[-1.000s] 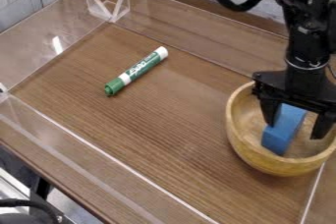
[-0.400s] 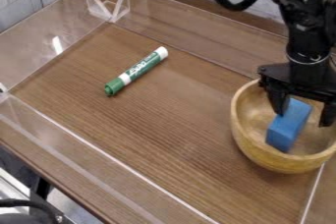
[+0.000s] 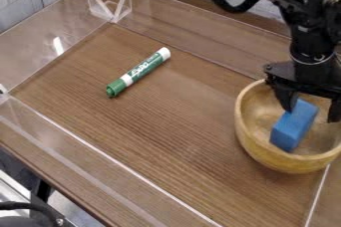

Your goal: Remove the blue block from inside the brown bowl and put it on the table

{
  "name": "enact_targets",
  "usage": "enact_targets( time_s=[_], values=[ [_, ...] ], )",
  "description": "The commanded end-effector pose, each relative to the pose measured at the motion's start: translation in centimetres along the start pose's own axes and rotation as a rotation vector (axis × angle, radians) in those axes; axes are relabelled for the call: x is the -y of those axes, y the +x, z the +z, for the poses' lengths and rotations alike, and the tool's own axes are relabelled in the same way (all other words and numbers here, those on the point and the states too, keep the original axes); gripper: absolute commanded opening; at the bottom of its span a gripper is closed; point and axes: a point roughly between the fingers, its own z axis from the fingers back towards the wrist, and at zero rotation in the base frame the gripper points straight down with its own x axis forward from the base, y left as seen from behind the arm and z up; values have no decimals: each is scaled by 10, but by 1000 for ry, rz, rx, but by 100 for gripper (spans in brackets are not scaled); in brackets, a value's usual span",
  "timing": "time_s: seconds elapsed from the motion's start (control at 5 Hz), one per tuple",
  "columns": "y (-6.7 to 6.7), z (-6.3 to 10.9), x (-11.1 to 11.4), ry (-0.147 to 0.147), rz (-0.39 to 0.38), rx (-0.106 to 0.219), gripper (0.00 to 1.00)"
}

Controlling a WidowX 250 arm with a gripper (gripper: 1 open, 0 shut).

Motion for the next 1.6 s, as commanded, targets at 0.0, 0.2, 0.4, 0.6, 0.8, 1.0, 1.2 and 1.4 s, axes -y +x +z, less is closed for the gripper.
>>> enact_targets(
  time_s=[0.0, 0.2, 0.4, 0.6, 0.8, 1.0, 1.2, 1.4],
  values=[
    [-47, -49, -25, 72, 27, -174, 100],
    [-49, -55, -28, 71, 29, -178, 100],
    [-52, -61, -31, 69, 32, -183, 100],
    [-55, -47, -37, 67, 15, -177, 0],
    [-55, -35, -35, 67, 19, -185, 0],
    [-56, -25, -33, 67, 21, -193, 0],
    [-57, -17, -33, 71, 21, -207, 0],
    [-59, -11, -33, 80, 19, -223, 0]
  ],
)
